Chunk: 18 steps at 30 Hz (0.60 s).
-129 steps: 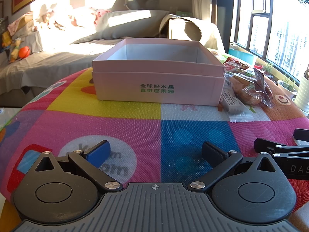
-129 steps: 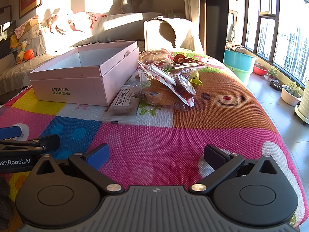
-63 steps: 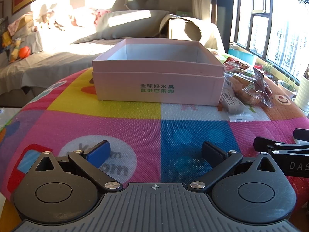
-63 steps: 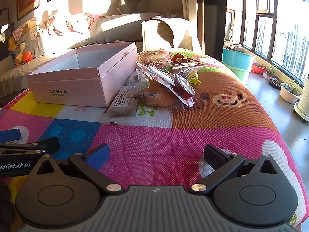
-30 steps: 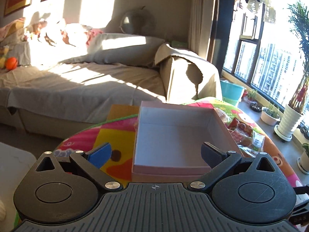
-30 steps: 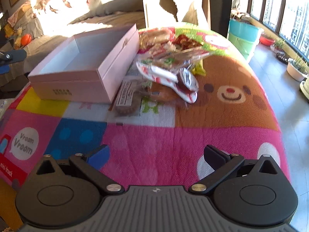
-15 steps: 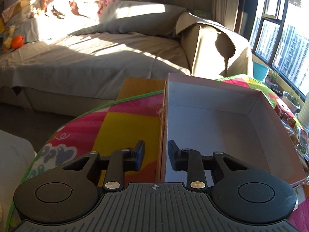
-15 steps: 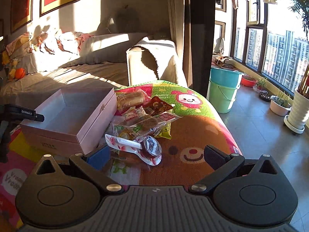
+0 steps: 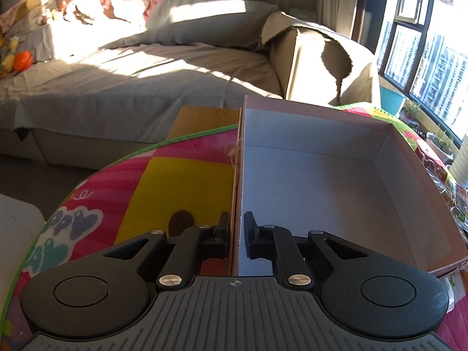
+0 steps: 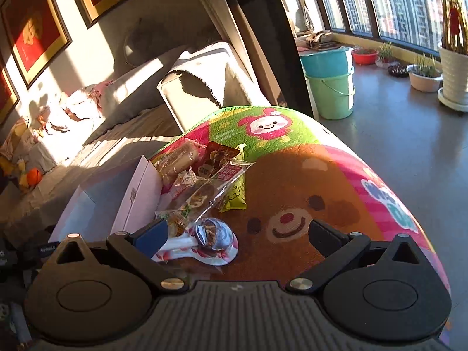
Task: Organize objects
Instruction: 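Grasp the red-and-white lollipop with the right tool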
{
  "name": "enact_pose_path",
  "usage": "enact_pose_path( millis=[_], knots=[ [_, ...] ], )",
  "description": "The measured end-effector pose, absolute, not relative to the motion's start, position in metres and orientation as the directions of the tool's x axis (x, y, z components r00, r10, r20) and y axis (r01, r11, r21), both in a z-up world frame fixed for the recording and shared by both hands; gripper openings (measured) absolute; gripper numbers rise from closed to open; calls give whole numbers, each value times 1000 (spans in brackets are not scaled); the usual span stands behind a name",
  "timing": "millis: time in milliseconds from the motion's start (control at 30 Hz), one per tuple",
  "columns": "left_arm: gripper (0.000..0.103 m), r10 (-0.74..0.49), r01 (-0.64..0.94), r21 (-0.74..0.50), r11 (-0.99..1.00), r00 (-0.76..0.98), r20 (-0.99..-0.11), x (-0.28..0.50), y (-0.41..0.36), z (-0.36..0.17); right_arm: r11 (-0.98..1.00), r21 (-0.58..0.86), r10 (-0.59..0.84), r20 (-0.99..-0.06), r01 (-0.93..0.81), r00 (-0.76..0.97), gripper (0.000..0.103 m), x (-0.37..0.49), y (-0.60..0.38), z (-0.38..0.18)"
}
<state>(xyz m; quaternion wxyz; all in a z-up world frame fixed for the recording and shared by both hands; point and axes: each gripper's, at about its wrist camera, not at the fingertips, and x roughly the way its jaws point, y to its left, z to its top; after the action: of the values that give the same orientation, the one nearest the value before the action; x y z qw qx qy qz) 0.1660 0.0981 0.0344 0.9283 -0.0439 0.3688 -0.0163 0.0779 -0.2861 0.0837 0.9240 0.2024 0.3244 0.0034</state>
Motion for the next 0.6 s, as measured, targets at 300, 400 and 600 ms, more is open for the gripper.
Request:
enact_pose_path(
  millis=[300, 400, 600],
  knots=[
    [13, -75, -1, -109, 994, 723, -687, 158, 100, 35, 948, 314, 199, -696, 43, 690, 78, 127, -244, 53],
    [13, -77, 5, -107, 994, 728, -681, 159, 100, 35, 991, 130, 100, -717, -9, 690, 78, 103, -231, 53],
    [13, -74, 23, -85, 996, 743, -665, 160, 94, 33, 996, 72, 84, -687, -47, 722, 78, 74, -230, 62]
  ],
)
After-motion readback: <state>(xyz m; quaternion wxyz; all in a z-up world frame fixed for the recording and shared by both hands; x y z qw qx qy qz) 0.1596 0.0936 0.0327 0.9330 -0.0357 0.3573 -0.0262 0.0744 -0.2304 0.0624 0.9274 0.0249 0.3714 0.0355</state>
